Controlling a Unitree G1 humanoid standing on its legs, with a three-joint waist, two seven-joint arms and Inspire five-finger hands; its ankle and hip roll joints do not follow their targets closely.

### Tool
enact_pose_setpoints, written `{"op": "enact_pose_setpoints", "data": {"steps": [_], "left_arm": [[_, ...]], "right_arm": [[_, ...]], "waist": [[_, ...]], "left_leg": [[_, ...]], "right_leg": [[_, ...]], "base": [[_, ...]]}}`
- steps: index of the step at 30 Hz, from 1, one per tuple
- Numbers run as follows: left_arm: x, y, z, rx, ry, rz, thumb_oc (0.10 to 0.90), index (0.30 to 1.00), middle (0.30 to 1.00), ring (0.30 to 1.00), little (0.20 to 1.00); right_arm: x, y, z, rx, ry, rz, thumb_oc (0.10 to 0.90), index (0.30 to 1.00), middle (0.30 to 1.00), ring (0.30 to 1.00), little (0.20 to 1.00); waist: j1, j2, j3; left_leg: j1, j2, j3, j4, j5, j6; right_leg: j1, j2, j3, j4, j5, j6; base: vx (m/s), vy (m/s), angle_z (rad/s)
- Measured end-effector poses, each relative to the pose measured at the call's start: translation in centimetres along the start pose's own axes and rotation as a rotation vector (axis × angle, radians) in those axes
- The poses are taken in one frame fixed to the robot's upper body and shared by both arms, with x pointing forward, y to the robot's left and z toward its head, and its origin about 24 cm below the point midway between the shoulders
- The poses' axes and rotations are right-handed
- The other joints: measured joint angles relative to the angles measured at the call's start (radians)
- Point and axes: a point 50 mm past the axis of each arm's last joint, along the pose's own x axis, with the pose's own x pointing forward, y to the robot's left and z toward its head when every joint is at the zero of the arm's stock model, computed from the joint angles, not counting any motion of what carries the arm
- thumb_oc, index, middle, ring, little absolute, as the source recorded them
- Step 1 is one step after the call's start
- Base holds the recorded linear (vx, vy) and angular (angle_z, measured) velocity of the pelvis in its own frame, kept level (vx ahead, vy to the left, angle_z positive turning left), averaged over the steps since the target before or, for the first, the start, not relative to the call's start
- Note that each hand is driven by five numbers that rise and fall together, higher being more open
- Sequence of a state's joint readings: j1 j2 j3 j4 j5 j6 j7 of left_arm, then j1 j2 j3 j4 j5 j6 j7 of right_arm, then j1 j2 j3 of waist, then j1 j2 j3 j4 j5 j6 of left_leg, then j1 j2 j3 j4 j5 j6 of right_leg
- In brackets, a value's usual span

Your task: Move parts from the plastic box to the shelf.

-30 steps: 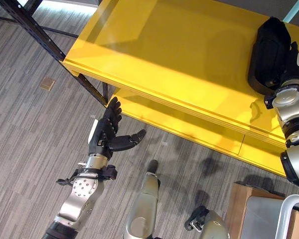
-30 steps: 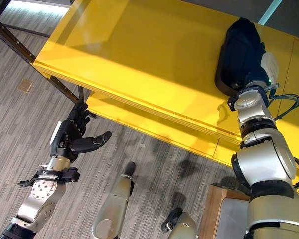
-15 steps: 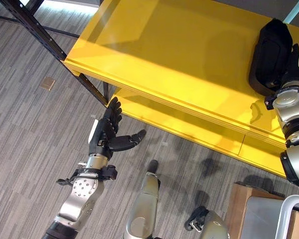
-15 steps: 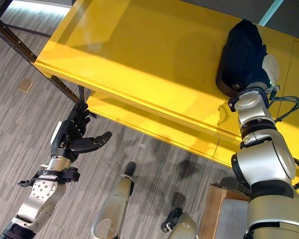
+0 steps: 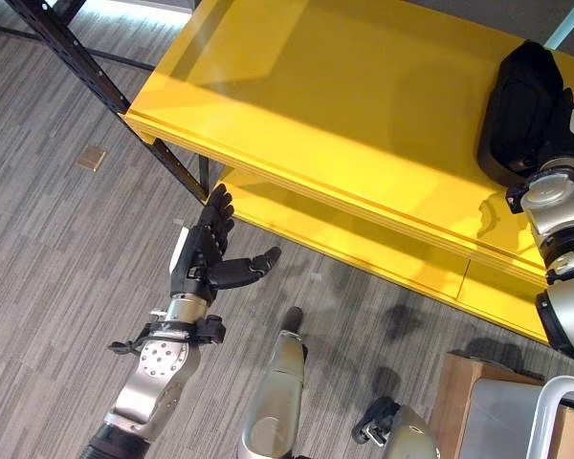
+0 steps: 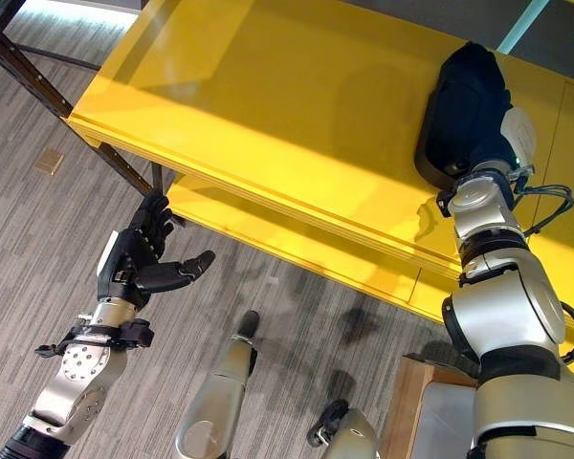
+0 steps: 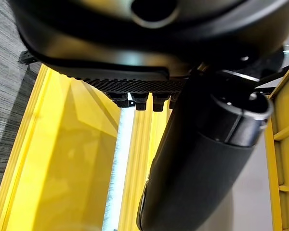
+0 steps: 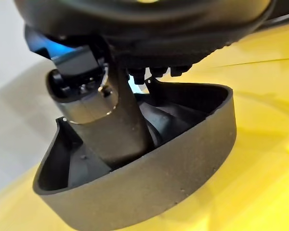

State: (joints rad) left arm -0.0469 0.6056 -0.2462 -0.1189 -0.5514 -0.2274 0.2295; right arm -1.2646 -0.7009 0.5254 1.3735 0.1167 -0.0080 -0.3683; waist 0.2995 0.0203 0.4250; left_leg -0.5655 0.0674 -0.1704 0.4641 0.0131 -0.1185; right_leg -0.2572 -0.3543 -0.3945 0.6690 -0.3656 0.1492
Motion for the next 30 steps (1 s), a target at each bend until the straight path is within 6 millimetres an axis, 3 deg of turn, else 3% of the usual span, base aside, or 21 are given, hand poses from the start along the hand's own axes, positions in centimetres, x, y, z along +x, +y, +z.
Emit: {"op": "enact_pose_setpoints", "data": {"steps": [14, 30], "left_arm": [[0.2, -0.1, 0.0, -0.031, 0.003, 0.001, 0.900, 1.000, 1.000, 1.000, 1.000], [0.1, 0.0, 0.0, -0.029, 0.008, 0.001, 0.900, 1.000, 1.000, 1.000, 1.000]], "right_arm": [[-0.6, 1.7, 0.1, -0.091, -0.023, 0.045, 0.900, 1.000, 1.000, 1.000, 1.000], [-0.6, 1.8, -0.1, -0.105, -0.022, 0.049, 0.900, 1.000, 1.000, 1.000, 1.000]], "waist": [[-0.022, -0.021, -0.009], [-0.024, -0.031, -0.010]], "left_leg": [[0.002, 0.002, 0.000, 0.001, 0.002, 0.002], [0.003, 0.003, 0.001, 0.002, 0.003, 0.002]], "right_leg": [[0.004, 0.004, 0.002, -0.007, 0.009, 0.001], [0.005, 0.006, 0.004, -0.009, 0.013, 0.001]], "base": [[0.00, 0.000, 0.00], [0.00, 0.000, 0.00]]}}
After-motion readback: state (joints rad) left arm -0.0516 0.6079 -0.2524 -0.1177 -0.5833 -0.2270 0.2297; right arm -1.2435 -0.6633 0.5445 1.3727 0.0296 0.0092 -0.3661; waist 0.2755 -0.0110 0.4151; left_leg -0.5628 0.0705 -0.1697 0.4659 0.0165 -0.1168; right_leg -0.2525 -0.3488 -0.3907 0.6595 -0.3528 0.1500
